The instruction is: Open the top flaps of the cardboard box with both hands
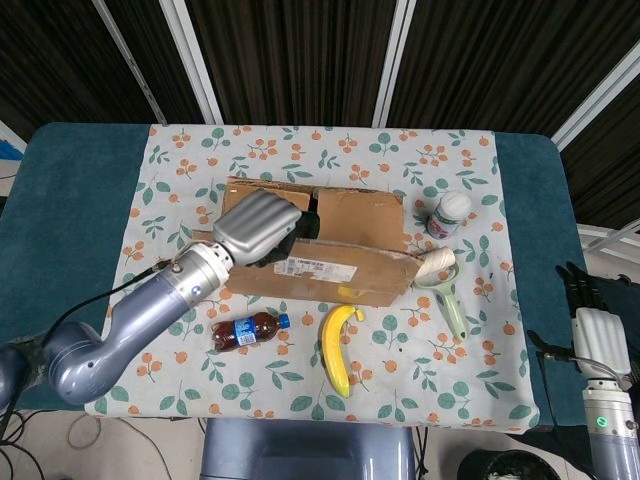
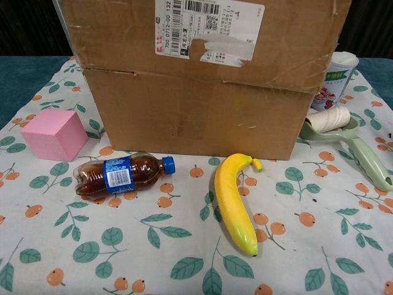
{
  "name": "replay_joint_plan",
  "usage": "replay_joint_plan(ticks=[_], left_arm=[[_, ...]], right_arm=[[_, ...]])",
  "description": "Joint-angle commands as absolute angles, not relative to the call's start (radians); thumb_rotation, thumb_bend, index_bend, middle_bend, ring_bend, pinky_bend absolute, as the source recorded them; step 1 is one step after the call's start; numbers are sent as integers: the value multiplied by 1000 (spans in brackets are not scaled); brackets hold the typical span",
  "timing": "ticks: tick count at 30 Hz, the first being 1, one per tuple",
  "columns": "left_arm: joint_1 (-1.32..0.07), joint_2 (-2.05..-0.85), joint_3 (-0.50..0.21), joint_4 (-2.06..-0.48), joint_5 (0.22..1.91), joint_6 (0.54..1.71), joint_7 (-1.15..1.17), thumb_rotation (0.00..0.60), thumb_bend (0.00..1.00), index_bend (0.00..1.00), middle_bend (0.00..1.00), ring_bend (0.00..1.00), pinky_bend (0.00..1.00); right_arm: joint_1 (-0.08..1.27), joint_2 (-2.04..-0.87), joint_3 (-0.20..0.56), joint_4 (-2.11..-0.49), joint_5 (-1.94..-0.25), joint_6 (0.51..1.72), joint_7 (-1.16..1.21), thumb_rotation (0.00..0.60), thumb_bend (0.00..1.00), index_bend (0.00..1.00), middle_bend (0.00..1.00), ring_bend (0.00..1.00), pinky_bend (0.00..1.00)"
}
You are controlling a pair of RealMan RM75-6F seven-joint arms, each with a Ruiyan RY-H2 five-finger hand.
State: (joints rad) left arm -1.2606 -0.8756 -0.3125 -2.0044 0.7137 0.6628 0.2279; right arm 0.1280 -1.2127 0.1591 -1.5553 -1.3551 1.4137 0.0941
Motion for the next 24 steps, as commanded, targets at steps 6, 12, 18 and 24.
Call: replay_joint_plan(ticks=[6,12,18,24], left_arm=[[-1202,-759,-329,-2151,780,629,158,600,988,449,560,489,532],[-1161,-744,-302,-2184,824,602,123,600,978,445,556,489,532],[-1086,-766,-279,-2178,881,722,121,600,730,407,496,447,508],[-957,-826,-216,-2155,989,1003,247,600,289,249,191,196,267]], right_arm=[[128,-1213,159,-1557,-1353,1416,80,600,243,0,0,31,233],[127,-1211,160,-1558,-1352,1418,78,600,242,0,0,30,233],[126,-1211,160,-1560,-1351,1419,75,600,242,0,0,30,233],[125,-1209,162,-1562,-1347,1420,75,600,242,0,0,30,233]])
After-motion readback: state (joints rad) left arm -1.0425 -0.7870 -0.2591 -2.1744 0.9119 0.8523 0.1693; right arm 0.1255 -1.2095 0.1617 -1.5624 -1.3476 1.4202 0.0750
